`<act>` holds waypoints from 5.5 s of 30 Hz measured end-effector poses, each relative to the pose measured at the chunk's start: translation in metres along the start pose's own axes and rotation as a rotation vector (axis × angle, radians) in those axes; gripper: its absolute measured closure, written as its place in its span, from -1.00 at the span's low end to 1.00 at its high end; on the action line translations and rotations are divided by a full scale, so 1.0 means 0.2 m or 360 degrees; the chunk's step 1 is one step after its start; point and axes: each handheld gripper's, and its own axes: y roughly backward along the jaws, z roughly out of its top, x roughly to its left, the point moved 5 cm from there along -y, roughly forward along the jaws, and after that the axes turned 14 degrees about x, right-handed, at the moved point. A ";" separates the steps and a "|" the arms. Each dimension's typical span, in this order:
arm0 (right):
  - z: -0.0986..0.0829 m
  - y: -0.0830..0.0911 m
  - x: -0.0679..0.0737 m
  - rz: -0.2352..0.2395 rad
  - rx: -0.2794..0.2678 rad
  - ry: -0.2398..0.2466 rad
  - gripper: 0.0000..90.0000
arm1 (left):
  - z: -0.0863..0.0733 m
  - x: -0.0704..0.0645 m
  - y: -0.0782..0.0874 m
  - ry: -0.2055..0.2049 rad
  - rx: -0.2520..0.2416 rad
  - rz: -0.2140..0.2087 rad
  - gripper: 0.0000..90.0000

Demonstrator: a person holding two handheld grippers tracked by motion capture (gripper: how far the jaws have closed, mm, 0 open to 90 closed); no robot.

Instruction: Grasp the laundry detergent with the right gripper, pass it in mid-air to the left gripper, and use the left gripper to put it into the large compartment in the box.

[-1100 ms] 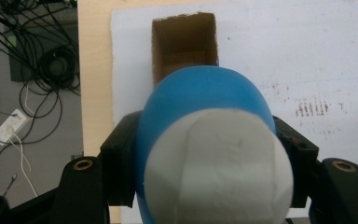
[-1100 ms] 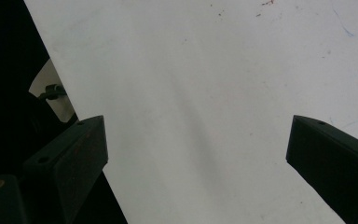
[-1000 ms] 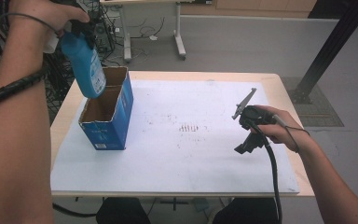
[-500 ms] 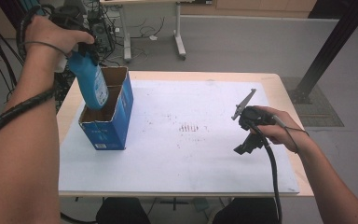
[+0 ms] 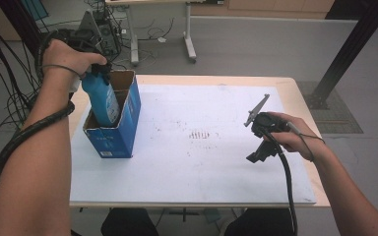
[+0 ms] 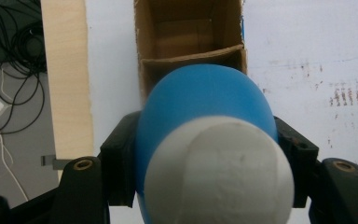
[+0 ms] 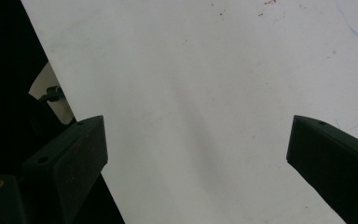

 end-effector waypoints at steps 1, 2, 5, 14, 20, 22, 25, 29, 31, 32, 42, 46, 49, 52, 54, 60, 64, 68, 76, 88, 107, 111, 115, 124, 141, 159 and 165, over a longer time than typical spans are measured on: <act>0.00 0.00 0.00 0.0002 0.0004 -0.0001 -0.89 | 0.00 0.00 -0.02 0.0000 -0.0003 0.0003 -0.16; 0.00 0.00 0.00 0.0005 0.0000 0.0001 -0.89 | 0.00 0.00 -0.02 -0.0001 0.0000 0.0007 -0.16; 0.00 -0.01 0.01 0.0006 0.0007 0.0006 -0.89 | 0.01 -0.01 -0.06 -0.0001 0.0003 0.0007 -0.16; 0.01 -0.01 0.01 0.0006 0.0002 0.0015 -0.89 | 0.02 -0.03 -0.18 0.0006 0.0034 -0.0001 -0.16; 0.00 -0.02 0.02 0.0012 0.0006 0.0015 -0.89 | 0.02 -0.02 -0.25 0.0006 0.0063 0.0007 -0.16; 0.00 -0.02 0.02 0.0009 0.0005 0.0010 -0.89 | 0.02 -0.02 -0.28 0.0010 0.0063 0.0010 -0.16; 0.00 -0.02 0.02 0.0012 0.0000 0.0010 -0.89 | 0.02 -0.02 -0.31 0.0016 0.0064 0.0011 -0.16; 0.00 -0.03 0.01 0.0011 0.0002 0.0011 -0.89 | 0.02 -0.03 -0.36 0.0027 0.0070 0.0003 -0.16; 0.00 -0.03 0.02 0.0014 0.0003 0.0011 -0.89 | 0.02 -0.03 -0.37 0.0027 0.0069 0.0007 -0.16; 0.00 -0.03 0.02 0.0011 0.0002 0.0014 -0.89 | 0.02 -0.03 -0.38 0.0029 0.0070 0.0009 -0.16; -0.01 -0.04 0.02 0.0021 0.0008 0.0003 -0.88 | 0.01 -0.03 -0.48 0.0047 0.0080 0.0000 -0.16; -0.01 -0.03 0.02 0.0015 0.0005 0.0008 -0.88 | 0.01 -0.03 -0.50 0.0052 0.0088 -0.0005 -0.16; -0.01 -0.03 0.02 0.0016 0.0006 0.0010 -0.88 | 0.01 -0.04 -0.52 0.0051 0.0093 -0.0003 -0.16; -0.01 -0.03 0.02 0.0016 0.0007 0.0011 -0.88 | 0.01 -0.04 -0.53 0.0055 0.0091 -0.0005 -0.16; -0.01 -0.03 0.02 0.0016 0.0005 0.0011 -0.88 | 0.01 -0.04 -0.54 0.0052 0.0094 -0.0004 -0.16; -0.01 -0.04 0.02 0.0018 0.0010 0.0012 -0.88 | 0.00 -0.04 -0.56 0.0056 0.0092 -0.0005 -0.16; -0.01 -0.03 0.02 0.0017 0.0006 0.0012 -0.88 | 0.00 -0.03 -0.56 0.0058 0.0090 -0.0005 -0.16; -0.01 -0.04 0.02 0.0019 0.0008 0.0014 -0.88 | 0.00 -0.03 -0.56 0.0060 0.0090 -0.0006 -0.16; -0.01 -0.03 0.02 0.0023 0.0000 0.0015 -0.88 | 0.00 -0.04 -0.56 0.0059 0.0086 -0.0006 -0.16; -0.01 -0.04 0.02 0.0028 -0.0002 0.0006 -0.88 | 0.00 -0.03 -0.56 0.0081 0.0080 -0.0023 -0.17; -0.01 -0.04 0.01 0.0027 0.0003 0.0010 -0.88 | 0.00 -0.03 -0.56 0.0117 0.0080 -0.0021 -0.17; -0.01 -0.03 0.01 0.0024 -0.0003 0.0013 -0.88 | 0.00 -0.03 -0.56 0.0121 0.0083 -0.0021 -0.17; -0.01 -0.03 0.01 0.0027 -0.0007 0.0008 -0.88 | 0.00 -0.02 -0.56 0.0128 0.0081 -0.0030 -0.17; -0.01 -0.03 0.02 0.0026 -0.0010 0.0016 -0.88 | 0.00 -0.03 -0.56 0.0134 0.0086 -0.0027 -0.17; -0.01 -0.03 0.02 0.0023 -0.0004 0.0025 -0.88 | 0.00 -0.02 -0.56 0.0140 0.0087 -0.0033 -0.17; 0.00 -0.04 0.02 0.0039 0.0006 0.0029 -0.88 | -0.01 -0.03 -0.54 0.0130 0.0101 -0.0026 -0.21; 0.00 -0.04 0.02 0.0044 -0.0002 0.0030 -0.88 | -0.01 -0.04 -0.49 0.0124 0.0104 -0.0021 -0.21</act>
